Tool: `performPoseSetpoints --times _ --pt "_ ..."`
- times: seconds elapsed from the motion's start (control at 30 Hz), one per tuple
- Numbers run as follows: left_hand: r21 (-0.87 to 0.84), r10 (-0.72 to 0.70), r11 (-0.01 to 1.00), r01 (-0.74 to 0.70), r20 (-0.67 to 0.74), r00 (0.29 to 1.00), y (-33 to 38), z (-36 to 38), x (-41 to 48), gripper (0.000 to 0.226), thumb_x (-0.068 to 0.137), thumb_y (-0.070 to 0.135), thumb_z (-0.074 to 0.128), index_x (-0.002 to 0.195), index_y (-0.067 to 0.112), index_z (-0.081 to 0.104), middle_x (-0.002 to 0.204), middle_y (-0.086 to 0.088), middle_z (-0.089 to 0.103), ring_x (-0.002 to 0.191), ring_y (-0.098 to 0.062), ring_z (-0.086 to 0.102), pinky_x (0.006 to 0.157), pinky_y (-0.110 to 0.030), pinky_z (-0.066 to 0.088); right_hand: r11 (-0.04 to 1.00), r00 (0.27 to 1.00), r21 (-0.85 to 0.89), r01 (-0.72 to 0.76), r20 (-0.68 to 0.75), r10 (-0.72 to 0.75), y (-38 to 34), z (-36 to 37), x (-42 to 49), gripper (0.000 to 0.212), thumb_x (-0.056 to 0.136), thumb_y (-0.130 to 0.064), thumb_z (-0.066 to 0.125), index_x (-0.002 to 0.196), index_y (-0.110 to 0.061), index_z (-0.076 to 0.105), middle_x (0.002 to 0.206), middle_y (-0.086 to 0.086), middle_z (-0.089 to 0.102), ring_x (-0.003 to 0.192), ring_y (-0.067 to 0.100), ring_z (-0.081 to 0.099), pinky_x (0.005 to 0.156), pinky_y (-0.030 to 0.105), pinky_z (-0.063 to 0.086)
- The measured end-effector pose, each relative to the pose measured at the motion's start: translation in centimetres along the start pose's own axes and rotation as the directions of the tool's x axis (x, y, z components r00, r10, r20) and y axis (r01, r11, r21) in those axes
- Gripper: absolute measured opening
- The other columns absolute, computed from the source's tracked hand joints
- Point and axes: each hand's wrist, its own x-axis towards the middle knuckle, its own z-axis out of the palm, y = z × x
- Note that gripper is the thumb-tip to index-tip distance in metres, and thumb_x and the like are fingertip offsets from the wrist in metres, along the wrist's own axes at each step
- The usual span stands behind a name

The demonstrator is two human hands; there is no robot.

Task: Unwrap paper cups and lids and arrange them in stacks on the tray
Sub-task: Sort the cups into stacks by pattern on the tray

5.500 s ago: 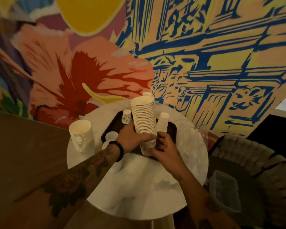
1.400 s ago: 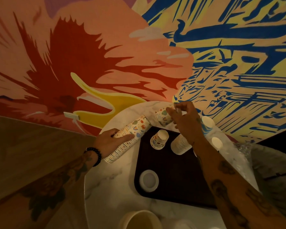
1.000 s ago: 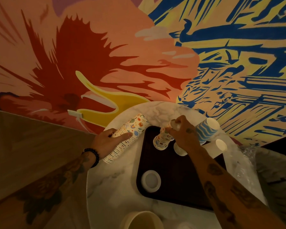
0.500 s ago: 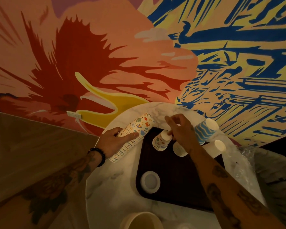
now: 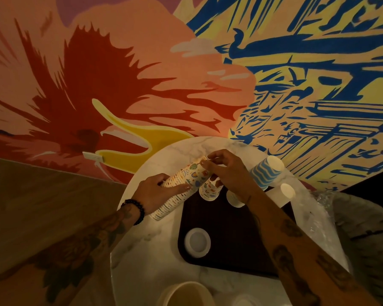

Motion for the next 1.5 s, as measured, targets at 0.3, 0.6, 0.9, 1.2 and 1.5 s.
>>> performPoseSetpoints --times 0.3,0.6,0.9,1.2,1.5 --pt "-0.078 -0.092 0.993 0.086 -0.074 0.993 -2.1 -1.4 0.3 0.065 0.058 0.081 0.070 0.095 0.028 0.069 0.092 0.008 0.072 0.085 -0.012 0.068 0.078 -0.035 0.057 0.993 0.964 -0.068 0.101 -0.242 -0.115 -1.1 -2.9 1.2 0.020 0.092 -0.039 0.070 0.106 -0.026 0.063 0.110 -0.006 0.068 0.080 0.013 0.068 0.065 0.032 0.055" --pt "-0.162 -0.134 0.980 0.118 -0.090 0.987 -2.2 -2.1 -0.1 0.057 0.068 0.069 0.072 0.102 0.023 0.069 0.097 0.006 0.073 0.086 -0.013 0.069 0.072 -0.029 0.055 0.862 0.966 -0.506 -0.020 -0.233 -0.115 3.0 -2.1 1.9 0.032 0.089 -0.035 0.070 0.111 -0.017 0.054 0.113 0.003 0.060 0.102 0.023 0.057 0.087 0.042 0.051" --pt "-0.181 -0.128 0.977 0.111 -0.084 0.988 -1.8 -2.4 -0.5 0.050 0.072 0.064 0.073 0.102 0.024 0.069 0.098 0.008 0.072 0.087 -0.011 0.068 0.068 -0.026 0.052 0.791 0.991 -0.609 -0.055 -0.131 -0.032 5.1 -0.8 1.9 0.029 0.091 -0.039 0.067 0.109 -0.021 0.054 0.112 0.000 0.049 0.099 0.024 0.055 0.087 0.041 0.050" --pt "-0.143 -0.096 0.986 0.083 -0.082 0.992 -1.4 -1.6 0.2 0.058 0.059 0.073 0.075 0.095 0.028 0.069 0.094 0.010 0.072 0.084 -0.009 0.069 0.070 -0.025 0.054 0.984 0.994 -0.178 0.013 -0.106 -0.032 -0.3 -0.7 1.0 0.034 0.090 -0.052 0.067 0.104 -0.021 0.066 0.108 -0.004 0.068 0.079 0.015 0.067 0.064 0.026 0.049" --pt "-0.110 -0.026 0.994 0.024 -0.019 0.999 -0.2 -0.2 0.1 0.080 0.038 0.085 0.071 0.093 0.026 0.068 0.091 0.008 0.072 0.082 -0.009 0.069 0.072 -0.028 0.057 0.998 0.999 -0.048 -0.037 0.010 0.038 -1.2 0.5 0.3 0.032 0.084 -0.045 0.077 0.105 -0.023 0.067 0.095 -0.001 0.074 0.062 0.010 0.067 0.050 0.023 0.051"
